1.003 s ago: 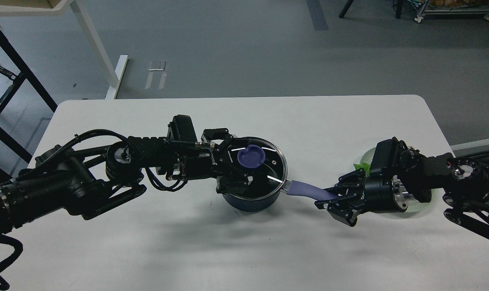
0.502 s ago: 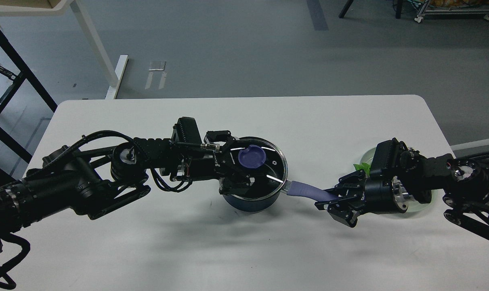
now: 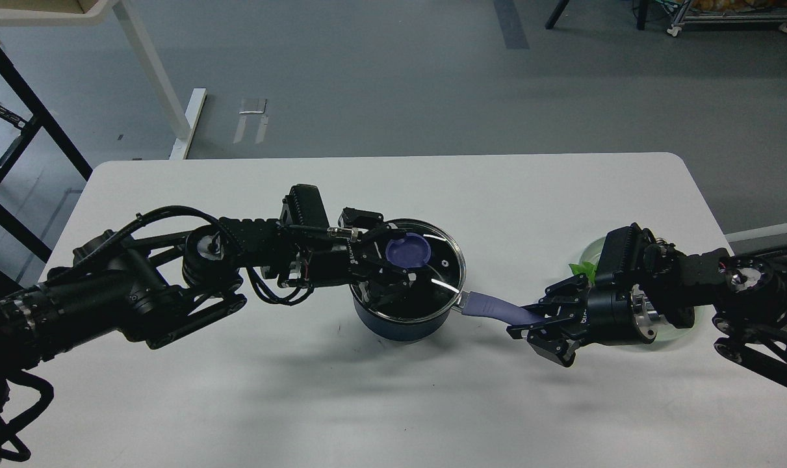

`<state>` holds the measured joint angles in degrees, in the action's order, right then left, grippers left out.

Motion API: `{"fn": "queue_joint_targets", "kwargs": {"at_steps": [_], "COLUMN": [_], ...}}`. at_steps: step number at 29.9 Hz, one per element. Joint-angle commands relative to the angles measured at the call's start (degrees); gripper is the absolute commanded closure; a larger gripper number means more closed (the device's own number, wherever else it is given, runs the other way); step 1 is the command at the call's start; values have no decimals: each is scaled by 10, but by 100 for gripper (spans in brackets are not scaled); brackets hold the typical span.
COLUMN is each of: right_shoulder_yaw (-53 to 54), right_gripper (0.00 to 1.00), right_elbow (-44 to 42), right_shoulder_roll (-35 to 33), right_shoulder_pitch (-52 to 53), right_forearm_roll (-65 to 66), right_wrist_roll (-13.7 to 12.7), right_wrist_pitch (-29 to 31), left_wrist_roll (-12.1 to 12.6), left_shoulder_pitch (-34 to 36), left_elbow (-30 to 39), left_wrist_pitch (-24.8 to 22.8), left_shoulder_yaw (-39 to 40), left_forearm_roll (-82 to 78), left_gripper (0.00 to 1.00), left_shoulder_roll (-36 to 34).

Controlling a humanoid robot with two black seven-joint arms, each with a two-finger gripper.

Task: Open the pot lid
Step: 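Close the left gripper on the purple lid knob, then lift the glass lid off and set it down beside the pot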

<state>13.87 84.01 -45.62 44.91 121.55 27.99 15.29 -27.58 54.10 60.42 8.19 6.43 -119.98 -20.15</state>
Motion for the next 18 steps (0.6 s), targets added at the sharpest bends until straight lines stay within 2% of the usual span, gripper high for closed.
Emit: {"fn": "queue_joint_targets", "kwargs": {"at_steps": [1, 7, 14, 18], "right_shoulder_yaw": [0, 0, 0, 0], "right_gripper": [79, 79, 79, 79], "right_elbow": [0, 0, -1, 0], "right_shoulder_roll": [-1, -2, -4, -10], "right_shoulder_pitch": [0, 0, 0, 0], "right_forearm_roll": [0, 0, 0, -1], "right_wrist_roll": [0, 0, 0, 0], "right_wrist_pitch": [0, 0, 0, 0], "left_wrist_roll": [-3, -4, -4, -4], "left_shoulder_pitch": [10, 29, 3, -44], "left_elbow": [8, 51, 129, 146], "left_wrist_pitch": [0, 0, 4, 51], "left_shoulder_yaw": [3, 2, 0, -1], "left_forearm_roll": [8, 64, 72, 85], "left_gripper": [61, 61, 60, 60], "left_shoulder_roll": [-12, -102, -251, -324]}}
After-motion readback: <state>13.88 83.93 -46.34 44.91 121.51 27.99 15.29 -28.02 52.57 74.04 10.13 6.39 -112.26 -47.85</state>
